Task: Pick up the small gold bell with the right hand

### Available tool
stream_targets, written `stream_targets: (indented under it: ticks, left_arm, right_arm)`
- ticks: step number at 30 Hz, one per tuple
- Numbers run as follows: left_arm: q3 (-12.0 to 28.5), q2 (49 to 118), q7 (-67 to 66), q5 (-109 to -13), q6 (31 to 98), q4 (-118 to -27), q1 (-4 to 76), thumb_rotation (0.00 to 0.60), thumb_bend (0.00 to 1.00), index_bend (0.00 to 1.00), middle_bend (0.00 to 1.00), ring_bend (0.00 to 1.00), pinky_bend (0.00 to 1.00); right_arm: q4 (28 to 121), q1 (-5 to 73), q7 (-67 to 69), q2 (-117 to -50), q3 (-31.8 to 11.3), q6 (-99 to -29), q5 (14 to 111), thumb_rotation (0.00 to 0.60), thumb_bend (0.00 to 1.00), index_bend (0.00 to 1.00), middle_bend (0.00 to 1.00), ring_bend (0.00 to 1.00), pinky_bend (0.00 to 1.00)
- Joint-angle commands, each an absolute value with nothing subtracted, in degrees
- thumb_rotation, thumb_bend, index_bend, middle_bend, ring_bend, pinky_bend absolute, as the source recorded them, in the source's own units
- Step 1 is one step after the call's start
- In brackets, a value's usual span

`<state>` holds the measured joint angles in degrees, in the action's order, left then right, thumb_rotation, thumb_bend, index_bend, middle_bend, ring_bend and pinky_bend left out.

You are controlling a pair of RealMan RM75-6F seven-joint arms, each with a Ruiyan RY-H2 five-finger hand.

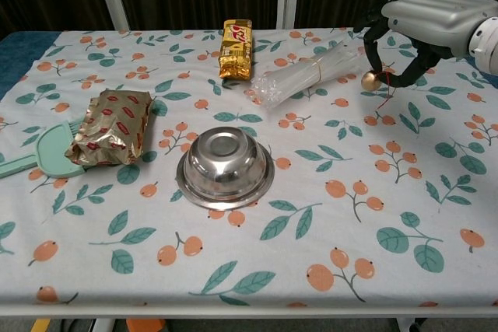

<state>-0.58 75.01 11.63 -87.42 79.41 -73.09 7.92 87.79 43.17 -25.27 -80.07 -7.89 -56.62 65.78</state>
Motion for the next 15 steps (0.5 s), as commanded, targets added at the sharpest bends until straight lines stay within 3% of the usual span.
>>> stream_targets:
  ticks: [1, 15]
  left_arm:
    - [-0.6, 75.1, 11.5, -87.4, 79.3, -73.2, 8.0, 0.6, 0.02, 0.06, 0.02, 0.0, 0.07]
    - [-0.9, 75.4, 11.4, -87.5, 78.8, -73.0, 8.1, 0.6, 0.02, 0.06, 0.02, 0.0, 0.07]
  right_arm:
    - [91.1, 42.3, -25.2, -78.5, -6.8, -57.7, 69.3, 0.6, 0.38, 0.7, 0.17, 0.0, 0.0]
    - [86.2, 40.6, -28.2, -80.6, -7.6, -60.8, 67.7, 0.6, 0.38, 0.73, 0.18, 0.0, 0.0]
